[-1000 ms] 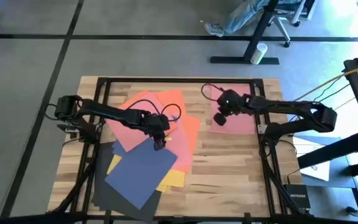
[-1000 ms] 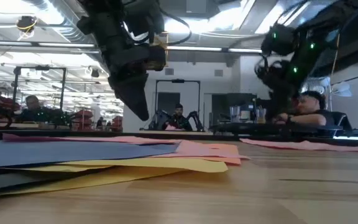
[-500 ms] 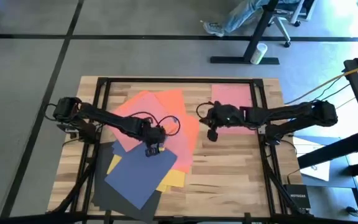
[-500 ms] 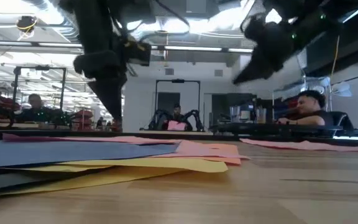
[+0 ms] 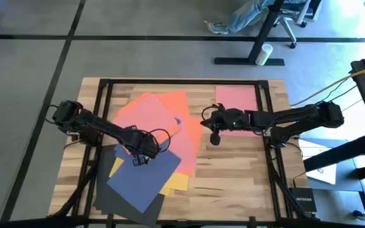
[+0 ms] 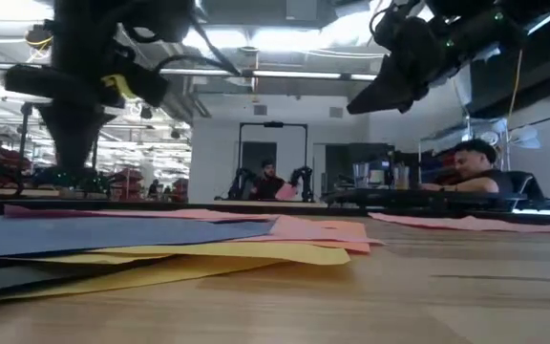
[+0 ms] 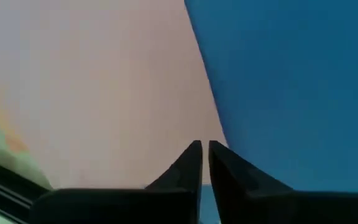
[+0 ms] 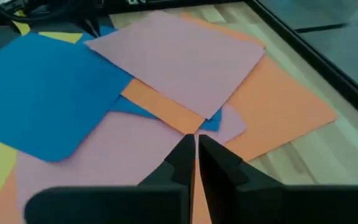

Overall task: Organize paper
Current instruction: Stack the pink paper on top of the pink paper

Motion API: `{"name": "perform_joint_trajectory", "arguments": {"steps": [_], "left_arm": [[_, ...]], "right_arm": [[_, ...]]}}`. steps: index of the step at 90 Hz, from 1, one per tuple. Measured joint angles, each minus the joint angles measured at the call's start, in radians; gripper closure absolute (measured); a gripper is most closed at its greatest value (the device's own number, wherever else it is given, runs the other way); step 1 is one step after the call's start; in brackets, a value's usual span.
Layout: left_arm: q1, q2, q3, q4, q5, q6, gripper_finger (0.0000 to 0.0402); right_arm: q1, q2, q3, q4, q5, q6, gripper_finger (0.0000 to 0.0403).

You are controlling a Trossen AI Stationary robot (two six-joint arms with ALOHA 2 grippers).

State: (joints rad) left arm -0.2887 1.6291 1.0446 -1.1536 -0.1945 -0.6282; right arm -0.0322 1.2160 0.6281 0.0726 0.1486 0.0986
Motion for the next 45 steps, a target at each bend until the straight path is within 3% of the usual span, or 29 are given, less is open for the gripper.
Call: {"name": "perform_joint_trajectory", "arguments": {"steps": [45], "left_arm": [[-0.076, 0.006, -0.092, 0.112, 0.080, -0.105, 0.0272]], "right_arm": [[0.000, 0.000, 0.000, -0.001, 0.000, 0.000, 0.0393]]}}
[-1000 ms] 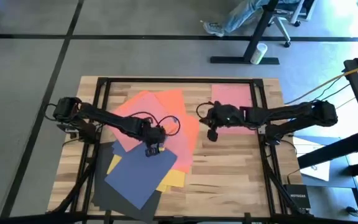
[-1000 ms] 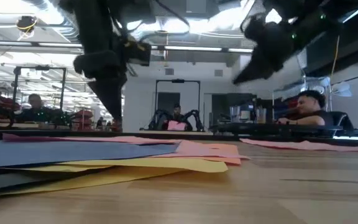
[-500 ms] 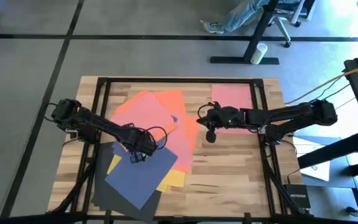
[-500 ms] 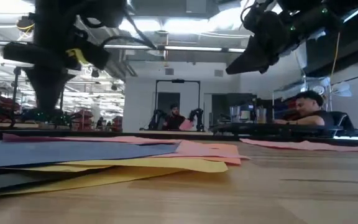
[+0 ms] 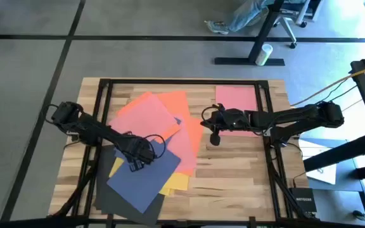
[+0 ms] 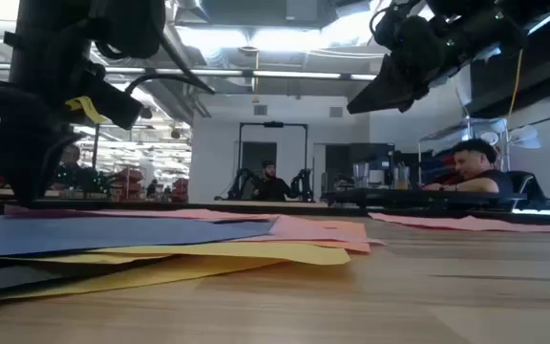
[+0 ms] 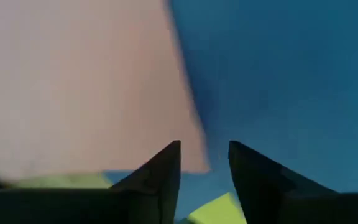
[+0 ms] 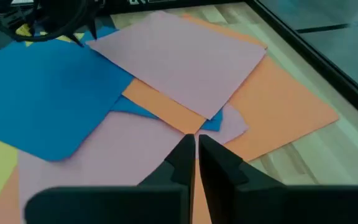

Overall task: Organize paper
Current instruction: Stack the pink paper on top of the pink paper

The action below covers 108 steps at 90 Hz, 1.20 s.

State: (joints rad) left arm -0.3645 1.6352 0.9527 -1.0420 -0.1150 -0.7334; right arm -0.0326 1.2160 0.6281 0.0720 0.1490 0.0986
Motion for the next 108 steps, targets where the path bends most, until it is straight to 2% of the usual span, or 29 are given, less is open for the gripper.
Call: {"name": "perform_joint_trajectory", "arguments": {"steps": [19, 49, 62, 76, 80, 91, 108], "left_arm": [[-0.019, 0.047, 0.000, 0.000, -0.008, -0.019, 0.0257], [-0.022, 0.099, -0.001, -0.096, -0.031, -0.019, 0.0259], [-0.021, 0.108, -0.001, -0.093, -0.039, -0.012, 0.0292], [-0.016, 0.108, -0.001, -0.071, -0.042, 0.019, 0.0378], [-0.013, 0.108, 0.001, -0.059, -0.042, 0.025, 0.0391], [-0.013, 0.104, 0.038, -0.032, -0.055, 0.060, 0.0400], [0.006, 0.059, 0.124, -0.006, -0.110, 0.090, 0.0401]], "right_arm": [[0.000, 0.000, 0.000, 0.001, 0.000, 0.002, 0.0393], [0.000, 0.000, 0.000, 0.000, 0.001, 0.003, 0.0393], [0.000, 0.000, 0.000, 0.001, 0.001, 0.004, 0.0393], [0.000, 0.000, 0.000, 0.000, 0.001, 0.003, 0.0393], [0.000, 0.000, 0.000, 0.000, 0.001, 0.002, 0.0393], [0.000, 0.000, 0.000, -0.003, -0.005, -0.002, 0.0393], [0.003, -0.011, -0.002, -0.076, -0.069, -0.002, 0.0393]]}}
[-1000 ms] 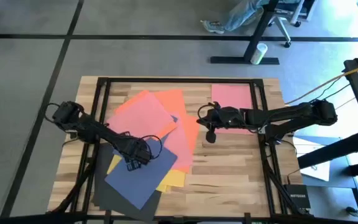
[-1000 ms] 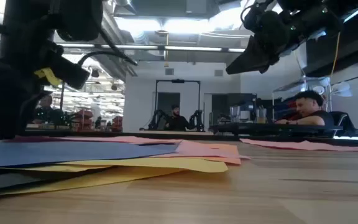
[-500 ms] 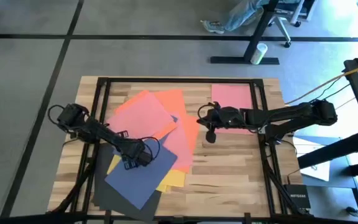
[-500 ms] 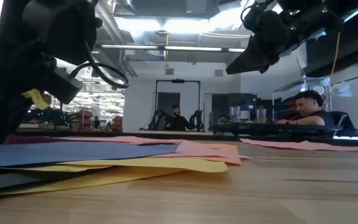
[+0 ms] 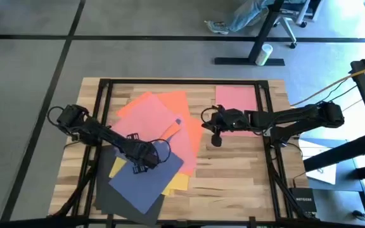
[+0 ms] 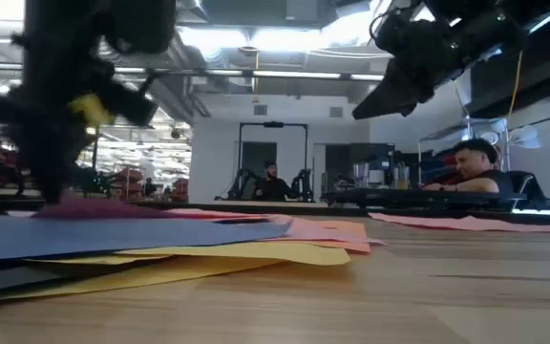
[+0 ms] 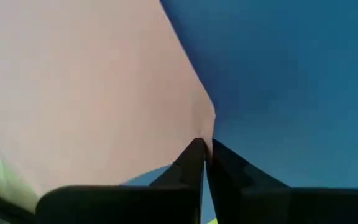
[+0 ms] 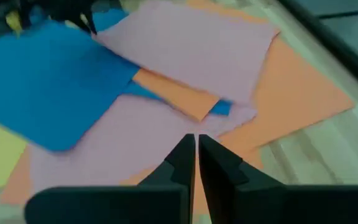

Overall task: Organize paper
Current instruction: Stack the pink paper on top of the pink paper

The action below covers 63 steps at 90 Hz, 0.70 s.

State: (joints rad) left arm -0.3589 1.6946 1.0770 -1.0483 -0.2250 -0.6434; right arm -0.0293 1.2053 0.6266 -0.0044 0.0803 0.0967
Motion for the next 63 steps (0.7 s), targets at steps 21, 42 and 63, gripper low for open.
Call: {"name": "perform_joint_trajectory", "arguments": {"steps": [21, 42, 63], "left_arm": [[0.068, -0.083, 0.088, 0.058, -0.026, 0.098, 0.0402], [0.146, -0.105, 0.124, 0.259, 0.029, 0.245, 0.0401], [0.201, -0.104, 0.126, 0.360, 0.073, 0.320, 0.0401]], "right_arm": [[0.088, -0.044, 0.000, -0.069, -0.013, 0.001, 0.0393], [0.166, -0.002, 0.001, 0.086, -0.012, 0.005, 0.0383], [0.167, 0.181, 0.064, 0.186, 0.069, -0.101, 0.0298]]}}
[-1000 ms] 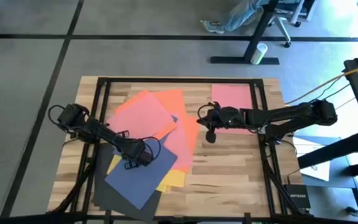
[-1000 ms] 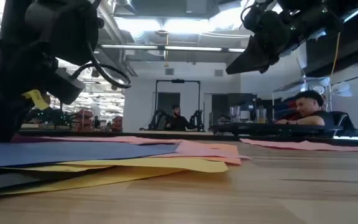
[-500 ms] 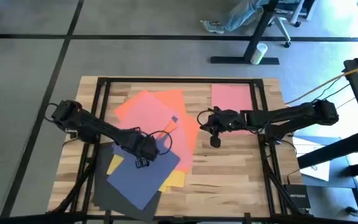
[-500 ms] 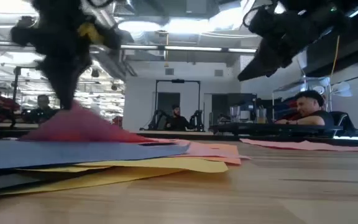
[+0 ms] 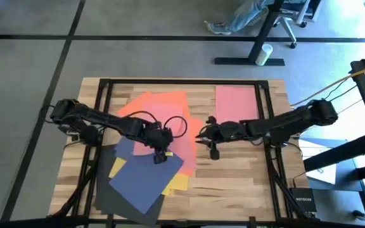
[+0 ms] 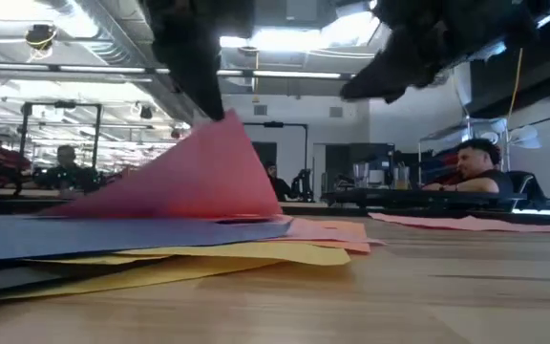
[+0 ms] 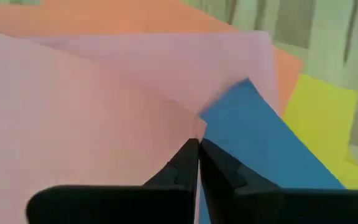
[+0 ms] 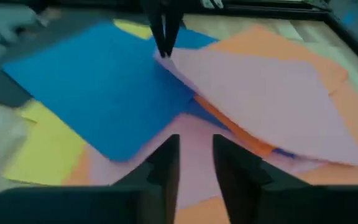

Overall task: Organize paper
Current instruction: Stack the pink paper on top of the pink paper

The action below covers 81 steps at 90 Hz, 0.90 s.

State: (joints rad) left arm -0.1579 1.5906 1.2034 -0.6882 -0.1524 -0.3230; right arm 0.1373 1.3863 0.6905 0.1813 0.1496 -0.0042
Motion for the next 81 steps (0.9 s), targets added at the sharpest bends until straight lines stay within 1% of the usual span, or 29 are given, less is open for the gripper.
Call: {"name": "perform_joint_trajectory", "arguments": {"steps": [11, 24, 29, 36, 48, 56, 67, 75, 81], "left_arm": [[0.012, 0.000, 0.000, -0.001, 0.004, 0.019, 0.0401], [0.017, 0.000, 0.000, -0.001, 0.012, 0.038, 0.0401], [0.017, 0.001, 0.000, 0.000, 0.012, 0.040, 0.0401], [0.017, 0.001, 0.000, 0.001, 0.012, 0.038, 0.0401], [0.016, 0.001, -0.001, 0.003, 0.012, 0.034, 0.0401], [0.016, 0.001, -0.001, 0.012, 0.012, 0.033, 0.0401], [0.016, 0.002, -0.001, 0.028, 0.011, 0.034, 0.0401], [0.017, 0.002, -0.001, 0.028, 0.011, 0.034, 0.0401], [0.017, 0.002, -0.001, 0.034, 0.011, 0.035, 0.0401]], "right_arm": [[0.000, 0.114, 0.084, 0.002, 0.011, -0.080, 0.0273], [-0.005, 0.255, 0.202, -0.003, 0.002, -0.156, 0.0270], [-0.012, 0.295, 0.245, -0.007, 0.003, -0.175, 0.0269], [-0.029, 0.340, 0.295, -0.030, -0.022, -0.184, 0.0269], [-0.058, 0.387, 0.353, -0.048, -0.088, -0.187, 0.0269], [-0.075, 0.413, 0.363, -0.051, -0.115, -0.204, 0.0269], [-0.087, 0.436, 0.364, -0.052, -0.117, -0.222, 0.0271], [-0.088, 0.442, 0.364, -0.055, -0.126, -0.239, 0.0287], [-0.087, 0.443, 0.364, -0.054, -0.123, -0.256, 0.0310]]}}
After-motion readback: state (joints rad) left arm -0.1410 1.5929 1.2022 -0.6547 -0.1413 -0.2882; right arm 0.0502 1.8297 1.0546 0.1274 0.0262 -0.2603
